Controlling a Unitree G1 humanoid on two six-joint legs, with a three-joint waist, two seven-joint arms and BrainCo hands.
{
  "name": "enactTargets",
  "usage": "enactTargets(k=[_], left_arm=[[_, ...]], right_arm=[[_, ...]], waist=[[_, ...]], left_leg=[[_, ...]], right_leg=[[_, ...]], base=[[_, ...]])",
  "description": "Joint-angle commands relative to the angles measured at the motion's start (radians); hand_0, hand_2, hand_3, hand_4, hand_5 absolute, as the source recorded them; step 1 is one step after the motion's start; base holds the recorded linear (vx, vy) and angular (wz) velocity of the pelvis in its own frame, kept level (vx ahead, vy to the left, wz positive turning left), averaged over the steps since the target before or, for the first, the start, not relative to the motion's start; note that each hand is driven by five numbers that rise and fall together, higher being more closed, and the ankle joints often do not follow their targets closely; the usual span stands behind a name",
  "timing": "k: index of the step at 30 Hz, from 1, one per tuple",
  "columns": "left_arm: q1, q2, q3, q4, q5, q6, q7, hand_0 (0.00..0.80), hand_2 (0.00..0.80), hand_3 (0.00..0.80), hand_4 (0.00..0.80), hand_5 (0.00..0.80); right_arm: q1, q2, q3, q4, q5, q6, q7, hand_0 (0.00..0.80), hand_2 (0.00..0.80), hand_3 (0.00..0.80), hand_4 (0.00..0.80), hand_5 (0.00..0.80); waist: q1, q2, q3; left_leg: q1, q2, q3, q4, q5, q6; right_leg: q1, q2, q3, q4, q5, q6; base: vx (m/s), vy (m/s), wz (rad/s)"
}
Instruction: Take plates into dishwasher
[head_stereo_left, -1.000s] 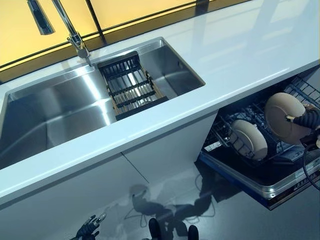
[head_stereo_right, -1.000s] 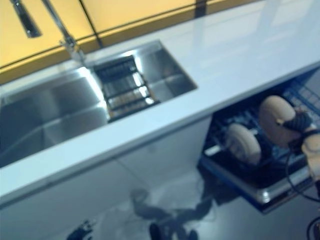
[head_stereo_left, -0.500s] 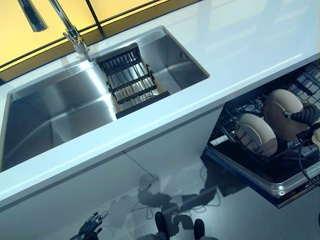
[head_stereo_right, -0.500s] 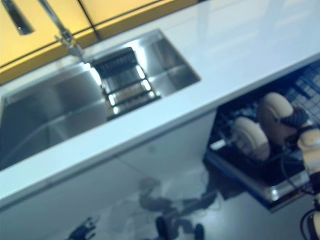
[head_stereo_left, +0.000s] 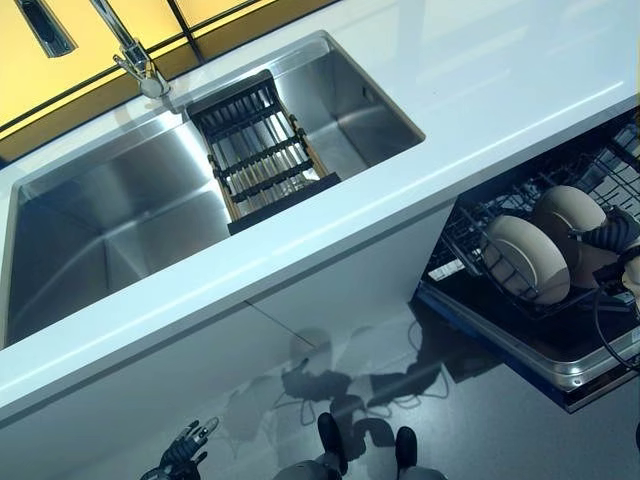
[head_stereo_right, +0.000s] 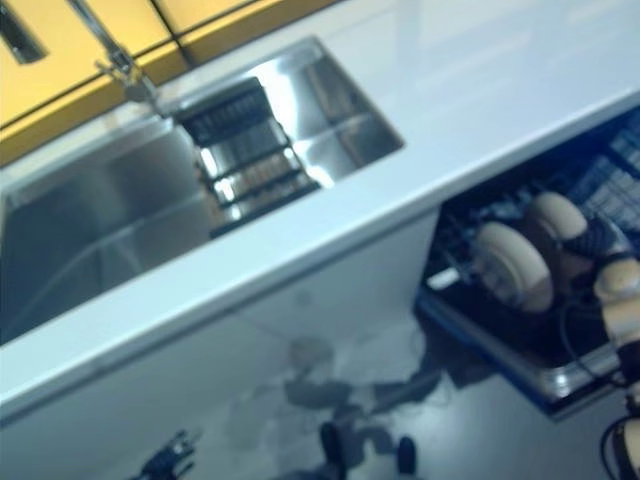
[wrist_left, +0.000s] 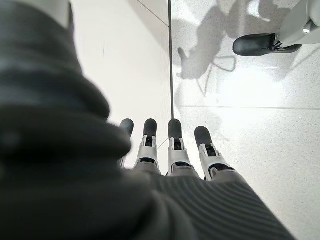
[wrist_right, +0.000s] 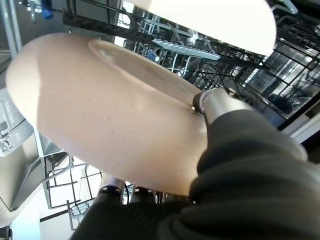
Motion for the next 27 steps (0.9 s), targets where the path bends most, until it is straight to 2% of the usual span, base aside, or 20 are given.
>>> enactTargets(k=[1, 27], left_arm=[[-0.046, -0.011, -0.045, 0.010, -0.050, -0.018, 0.006, 0.000, 0.000, 0.000, 0.000, 0.000], [-0.050, -0.004, -0.047, -0.009, -0.058, -0.012, 0.009, 0.000, 0.000, 0.000, 0.000, 0.000]], right_arm=[[-0.147, -0.052, 0.053, 0.003, -0.059, -0.035, -0.035, 0.800, 0.800, 0.800, 0.800, 0.800], [-0.181, -0.025, 0.100, 0.093, -0.083, -0.024, -0.037, 0.800, 0.800, 0.800, 0.800, 0.800]], waist=[[0.029, 0.002, 0.013], [0.044, 0.027, 0.041]], left_leg=[[0.064, -0.050, 0.019, -0.001, -0.147, 0.001], [0.049, -0.056, 0.009, -0.001, -0.137, 0.005]], right_leg=[[-0.078, 0.001, -0.048, 0.027, -0.010, 0.040], [-0.104, -0.012, -0.060, 0.049, -0.010, 0.041]], base=[[0.000, 0.000, 0.00], [0.000, 0.000, 0.00]])
